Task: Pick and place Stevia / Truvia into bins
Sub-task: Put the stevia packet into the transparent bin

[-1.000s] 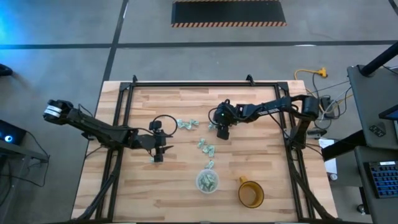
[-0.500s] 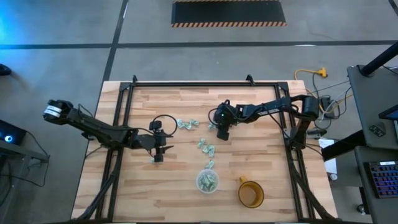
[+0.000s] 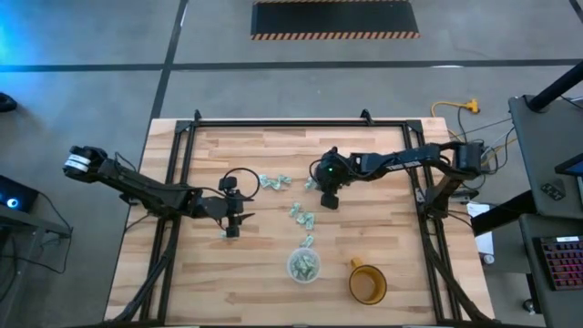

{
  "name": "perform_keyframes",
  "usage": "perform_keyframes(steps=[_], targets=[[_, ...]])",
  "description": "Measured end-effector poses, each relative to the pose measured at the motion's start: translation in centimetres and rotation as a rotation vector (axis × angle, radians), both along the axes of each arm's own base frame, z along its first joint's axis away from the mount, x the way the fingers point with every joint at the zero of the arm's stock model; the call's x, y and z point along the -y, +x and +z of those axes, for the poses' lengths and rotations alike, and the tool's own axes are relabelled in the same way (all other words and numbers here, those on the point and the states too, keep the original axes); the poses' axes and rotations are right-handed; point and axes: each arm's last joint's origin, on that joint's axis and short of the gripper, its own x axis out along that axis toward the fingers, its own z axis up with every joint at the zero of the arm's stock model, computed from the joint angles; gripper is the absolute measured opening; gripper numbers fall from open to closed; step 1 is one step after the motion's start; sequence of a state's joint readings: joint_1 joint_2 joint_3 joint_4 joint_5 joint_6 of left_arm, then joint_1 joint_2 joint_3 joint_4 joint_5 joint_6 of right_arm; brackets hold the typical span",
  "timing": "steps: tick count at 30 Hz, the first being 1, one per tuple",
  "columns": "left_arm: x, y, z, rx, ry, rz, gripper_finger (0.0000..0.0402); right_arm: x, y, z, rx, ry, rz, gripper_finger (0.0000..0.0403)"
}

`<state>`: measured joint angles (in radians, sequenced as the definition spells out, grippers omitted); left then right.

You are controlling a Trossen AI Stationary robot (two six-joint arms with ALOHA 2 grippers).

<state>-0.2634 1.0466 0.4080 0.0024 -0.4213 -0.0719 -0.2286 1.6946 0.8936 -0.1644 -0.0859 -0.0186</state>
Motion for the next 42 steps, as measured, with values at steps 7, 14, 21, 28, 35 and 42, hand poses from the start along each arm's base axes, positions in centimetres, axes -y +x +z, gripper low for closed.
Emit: perform_keyframes(steps=[7, 14, 21, 28, 35, 42], targets=[[0.0, 0.1, 0.1, 0.017, -0.004, 0.0, 0.0185, -3.3, 0.1, 2.3, 0.102, 0.12, 0.205, 0.0052], [0.1, 0.2, 0.3, 0.043, -0.011, -0.001, 0.0185, -8.3, 0.5, 3.5, 0.187, 0.168, 0.418, 0.0052], [0.1, 0.4, 0.7, 0.083, -0.021, -0.001, 0.0185, -12.7, 1.1, 4.4, 0.32, 0.167, 0.557, 0.0052], [0.1, 0.5, 0.8, 0.1, -0.026, -0.001, 0.0185, -15.5, 1.1, 5.2, 0.428, 0.169, 0.639, 0.0052], [0.2, 0.6, 1.0, 0.121, -0.032, 0.0, 0.0185, -16.8, 0.8, 5.3, 0.437, 0.119, 0.619, 0.0052], [0.2, 0.6, 1.0, 0.124, -0.033, -0.001, 0.0185, -17.4, 1.3, 4.9, 0.462, 0.125, 0.584, 0.0052]])
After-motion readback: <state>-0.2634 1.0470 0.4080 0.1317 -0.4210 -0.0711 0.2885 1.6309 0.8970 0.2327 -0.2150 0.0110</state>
